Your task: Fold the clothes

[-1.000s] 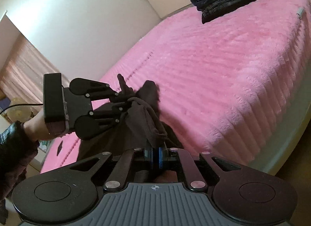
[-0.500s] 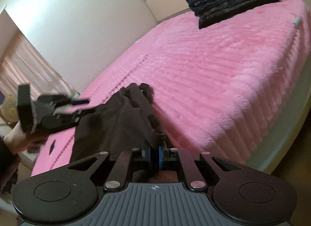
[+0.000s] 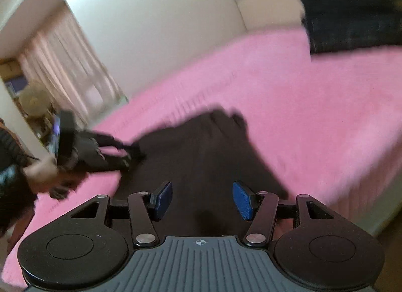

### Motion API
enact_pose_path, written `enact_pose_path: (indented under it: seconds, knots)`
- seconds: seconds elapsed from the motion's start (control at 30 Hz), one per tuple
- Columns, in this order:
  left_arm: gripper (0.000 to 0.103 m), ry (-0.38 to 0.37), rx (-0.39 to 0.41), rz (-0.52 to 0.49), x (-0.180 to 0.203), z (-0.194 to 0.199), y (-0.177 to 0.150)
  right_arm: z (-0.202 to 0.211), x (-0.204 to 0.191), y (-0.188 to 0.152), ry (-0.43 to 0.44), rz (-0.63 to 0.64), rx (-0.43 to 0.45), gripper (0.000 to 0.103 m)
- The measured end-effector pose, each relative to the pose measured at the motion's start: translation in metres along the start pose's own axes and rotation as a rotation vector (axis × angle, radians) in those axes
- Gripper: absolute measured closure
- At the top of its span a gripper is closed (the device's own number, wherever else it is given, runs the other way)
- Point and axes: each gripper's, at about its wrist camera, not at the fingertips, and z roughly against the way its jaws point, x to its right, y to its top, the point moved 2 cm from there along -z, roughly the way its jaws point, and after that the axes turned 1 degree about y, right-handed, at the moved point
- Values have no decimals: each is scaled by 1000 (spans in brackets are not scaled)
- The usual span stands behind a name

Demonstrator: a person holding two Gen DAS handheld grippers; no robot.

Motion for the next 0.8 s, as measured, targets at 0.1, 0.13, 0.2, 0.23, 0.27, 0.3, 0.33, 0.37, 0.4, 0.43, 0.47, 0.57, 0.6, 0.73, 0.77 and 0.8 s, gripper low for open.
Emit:
enact_pose_path:
  seconds: [0.1, 0.13, 0.2, 0.23, 0.27, 0.3, 0.33, 0.37, 0.4, 0.43, 0.47, 0.57, 0.6, 0.73, 0.77, 0.8]
  knots:
    - [67, -24, -2, 71, -21, -2, -4, -9, 28, 1, -39, -103, -22, 56]
    - [66, -18, -6, 83, -28, -1, -6, -7, 29, 4, -70, -99, -19, 56]
    - [67, 0, -15, 114, -44, 3, -11, -1, 22, 9, -123, -64, -23, 55]
    - [68, 22, -17, 120, -48, 6, -13, 2, 14, 10, -128, -36, -23, 55]
    - [69, 52, -15, 115, -50, 14, -15, 5, 1, 10, -120, 11, -26, 55]
    - [69, 82, -14, 109, -53, 21, -18, 7, -14, 10, -107, 66, -31, 55]
    - [69, 87, -7, 108, -55, 29, -21, 9, -30, 9, -95, 120, -36, 52]
    - [69, 89, 2, 106, -54, 40, -25, 8, -49, 3, -73, 191, -58, 36]
    - [69, 95, 7, 85, -51, 49, -29, 5, -70, -6, -46, 271, -86, 27]
    - [69, 100, 12, 64, -47, 59, -33, 3, -91, -16, -20, 350, -115, 23]
    - [69, 105, 14, 37, -42, 65, -37, 0, -112, -25, 7, 429, -144, 23]
    - [69, 97, 29, -36, -22, 86, -49, -20, -164, -69, 66, 710, -239, 23]
    - [68, 94, 34, -60, -16, 92, -54, -28, -176, -82, 55, 801, -260, 23]
    - [53, 64, 72, -183, 10, 113, -74, -56, -199, -126, -35, 1084, -325, 29]
    - [51, 67, 78, -221, 16, 114, -79, -62, -201, -134, -61, 1130, -339, 40]
    - [48, 71, 83, -259, 22, 116, -83, -69, -200, -141, -97, 1182, -355, 41]
